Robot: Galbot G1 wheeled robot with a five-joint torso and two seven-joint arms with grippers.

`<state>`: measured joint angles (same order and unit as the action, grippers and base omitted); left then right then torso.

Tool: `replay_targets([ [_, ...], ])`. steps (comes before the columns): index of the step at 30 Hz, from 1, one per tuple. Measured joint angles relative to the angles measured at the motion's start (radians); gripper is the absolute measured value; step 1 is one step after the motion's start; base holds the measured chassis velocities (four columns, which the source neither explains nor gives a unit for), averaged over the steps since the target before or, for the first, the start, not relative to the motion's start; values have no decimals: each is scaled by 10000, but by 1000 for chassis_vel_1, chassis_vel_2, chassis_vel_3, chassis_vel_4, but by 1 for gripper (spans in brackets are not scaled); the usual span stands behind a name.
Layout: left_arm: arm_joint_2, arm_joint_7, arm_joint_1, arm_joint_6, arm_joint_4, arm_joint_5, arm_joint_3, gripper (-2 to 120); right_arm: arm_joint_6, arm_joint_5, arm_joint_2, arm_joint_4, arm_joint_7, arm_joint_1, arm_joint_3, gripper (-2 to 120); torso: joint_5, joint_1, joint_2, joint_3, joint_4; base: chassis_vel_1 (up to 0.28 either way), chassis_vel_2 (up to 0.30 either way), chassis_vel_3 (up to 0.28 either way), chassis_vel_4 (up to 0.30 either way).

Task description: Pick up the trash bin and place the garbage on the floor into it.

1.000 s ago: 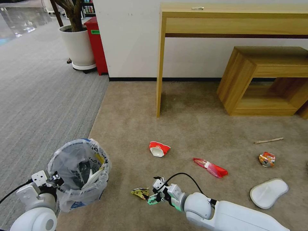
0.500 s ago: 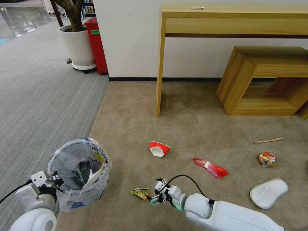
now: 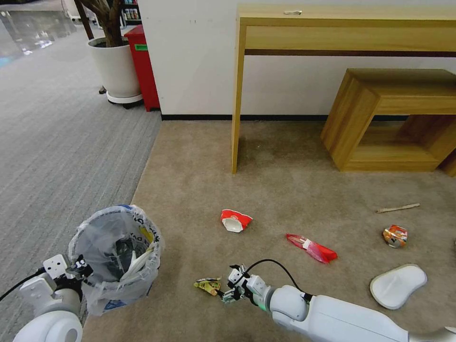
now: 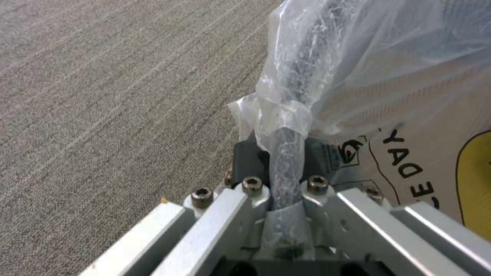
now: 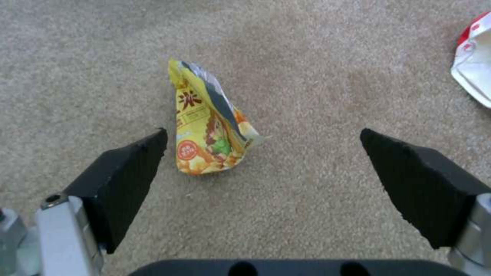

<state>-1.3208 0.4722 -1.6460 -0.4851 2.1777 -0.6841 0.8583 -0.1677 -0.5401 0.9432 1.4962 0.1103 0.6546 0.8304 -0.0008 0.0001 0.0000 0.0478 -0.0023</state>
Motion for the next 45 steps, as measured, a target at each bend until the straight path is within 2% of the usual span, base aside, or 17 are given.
replay_targets([
  [22,-54,15,-120,1,160,-2,96,0,463,-15,558,-773,-199,-373,403,92,0,0,0,0,1,0,0,0,0],
  [45,-125,11,-111,44,6,85,-25,0,743,35,380,-681,-436,-224,217,91,0,0,0,0,0,0,0,0,0],
])
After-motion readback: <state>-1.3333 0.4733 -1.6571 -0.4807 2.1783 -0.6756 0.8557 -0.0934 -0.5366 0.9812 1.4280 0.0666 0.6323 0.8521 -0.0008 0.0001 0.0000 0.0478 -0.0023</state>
